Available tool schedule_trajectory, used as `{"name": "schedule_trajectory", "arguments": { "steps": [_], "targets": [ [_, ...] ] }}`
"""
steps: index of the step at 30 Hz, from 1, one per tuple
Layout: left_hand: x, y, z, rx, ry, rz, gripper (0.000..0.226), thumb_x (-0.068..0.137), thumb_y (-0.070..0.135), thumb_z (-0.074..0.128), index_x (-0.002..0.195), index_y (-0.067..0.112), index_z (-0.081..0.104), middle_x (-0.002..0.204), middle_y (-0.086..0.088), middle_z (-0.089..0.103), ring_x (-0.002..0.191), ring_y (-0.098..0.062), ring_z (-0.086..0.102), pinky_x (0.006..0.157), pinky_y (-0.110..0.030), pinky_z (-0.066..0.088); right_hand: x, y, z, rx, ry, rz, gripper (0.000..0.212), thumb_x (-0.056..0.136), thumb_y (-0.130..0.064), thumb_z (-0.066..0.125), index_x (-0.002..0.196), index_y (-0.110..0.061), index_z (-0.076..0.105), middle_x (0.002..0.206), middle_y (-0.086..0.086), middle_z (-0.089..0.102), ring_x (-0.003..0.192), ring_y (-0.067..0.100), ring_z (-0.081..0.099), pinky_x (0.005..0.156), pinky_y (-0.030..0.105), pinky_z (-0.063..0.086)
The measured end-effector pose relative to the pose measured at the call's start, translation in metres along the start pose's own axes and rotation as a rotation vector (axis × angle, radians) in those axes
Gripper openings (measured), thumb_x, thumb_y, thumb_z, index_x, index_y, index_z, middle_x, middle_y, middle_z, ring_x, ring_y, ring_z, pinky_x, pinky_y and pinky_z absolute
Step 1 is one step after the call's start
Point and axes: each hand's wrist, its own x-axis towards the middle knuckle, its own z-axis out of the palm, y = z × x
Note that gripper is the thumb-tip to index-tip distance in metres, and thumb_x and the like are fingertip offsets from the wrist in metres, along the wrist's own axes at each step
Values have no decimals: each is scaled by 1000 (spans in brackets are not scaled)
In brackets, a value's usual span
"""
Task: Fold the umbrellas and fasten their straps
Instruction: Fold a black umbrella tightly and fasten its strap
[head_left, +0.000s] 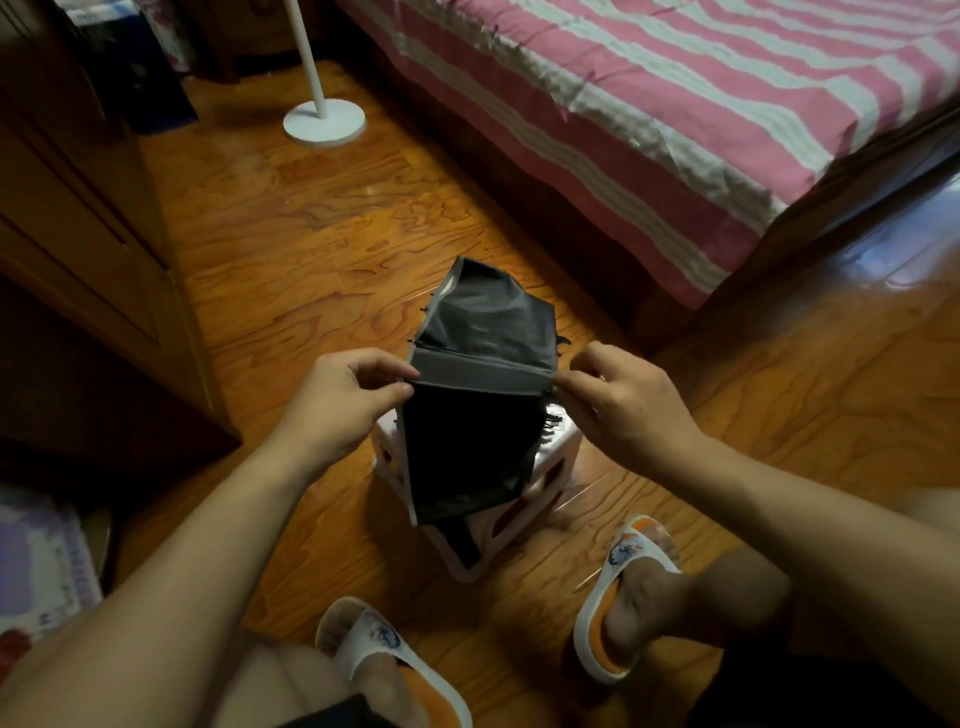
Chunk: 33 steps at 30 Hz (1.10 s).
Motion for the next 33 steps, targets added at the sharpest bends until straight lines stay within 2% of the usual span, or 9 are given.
{"name": "schedule_trajectory", "arguments": {
  "steps": [3, 7, 10, 14, 18, 22, 26, 30, 33],
  "targets": [
    [-11, -14, 2, 151, -164, -75, 14, 89, 1, 73, 90, 15, 77, 91, -3, 74, 88, -16, 70, 71, -23, 55, -40, -10, -4, 0, -161, 130, 15, 99, -18, 63, 111, -14, 70, 101, 4, 64, 78, 21, 61, 59, 32, 51],
    [-22, -26, 3, 349, -312, -99, 13, 90, 10, 75, 90, 22, 78, 90, 6, 73, 89, -9, 67, 73, -24, 53, -80, -21, 18, 214, -594, 924, 58, 95, -18, 66, 148, -21, 43, 142, 5, 50, 116, 17, 54, 97, 34, 52],
    [-29, -33, 5, 341, -330, -120, 13, 90, 10, 75, 91, 22, 77, 90, 10, 70, 88, -4, 63, 73, -21, 47, -80, -4, 31, 223, -548, 1040, 86, 90, -11, 70, 159, -28, 23, 161, 9, 24, 138, 30, 41, 110, 46, 46],
    [-29, -39, 15, 366, -279, -117, 10, 94, 11, 70, 93, 20, 75, 93, 8, 69, 91, -8, 63, 66, -16, 42, -53, 30, 44, 216, -559, 1036, 99, 88, -11, 75, 162, -33, 12, 169, 3, 7, 151, 34, 20, 120, 52, 30],
    [-18, -61, 26, 218, -243, -398, 18, 97, 24, 68, 112, 16, 62, 110, -3, 64, 92, -16, 59, 66, -26, 44, -40, 53, 69, 216, -572, 876, 87, 87, -19, 77, 157, -26, 28, 153, 5, 41, 137, 27, 43, 113, 46, 41],
    [-23, -85, 35, 37, -390, -762, 41, 95, 26, 70, 126, 30, 43, 127, -8, 58, 110, -21, 58, 71, -30, 46, -44, 64, 81, 252, -526, 811, 52, 89, -23, 74, 135, -23, 50, 127, 1, 57, 115, 20, 55, 99, 43, 51],
    [-21, -93, 36, -107, -333, -766, 23, 98, 19, 66, 120, 15, 61, 103, -6, 73, 90, -18, 65, 73, -32, 45, -44, 65, 71, 400, -594, 763, 33, 97, -24, 65, 127, -17, 55, 115, 3, 58, 100, 20, 56, 88, 40, 50],
    [-8, -71, 14, -228, -106, -690, 6, 95, 12, 67, 90, 13, 71, 74, -6, 68, 76, -21, 62, 75, -34, 45, -37, 50, 52, 605, -586, 848, 16, 102, -26, 59, 116, -17, 58, 96, 6, 60, 78, 16, 54, 67, 31, 46],
    [9, -46, -3, -329, 70, -569, 9, 96, 12, 61, 90, 14, 66, 81, -5, 64, 83, -23, 62, 81, -39, 48, -30, 36, 34, 880, -512, 968, 23, 104, -31, 55, 115, -13, 64, 90, 14, 62, 73, 20, 56, 63, 30, 45]
  ]
}}
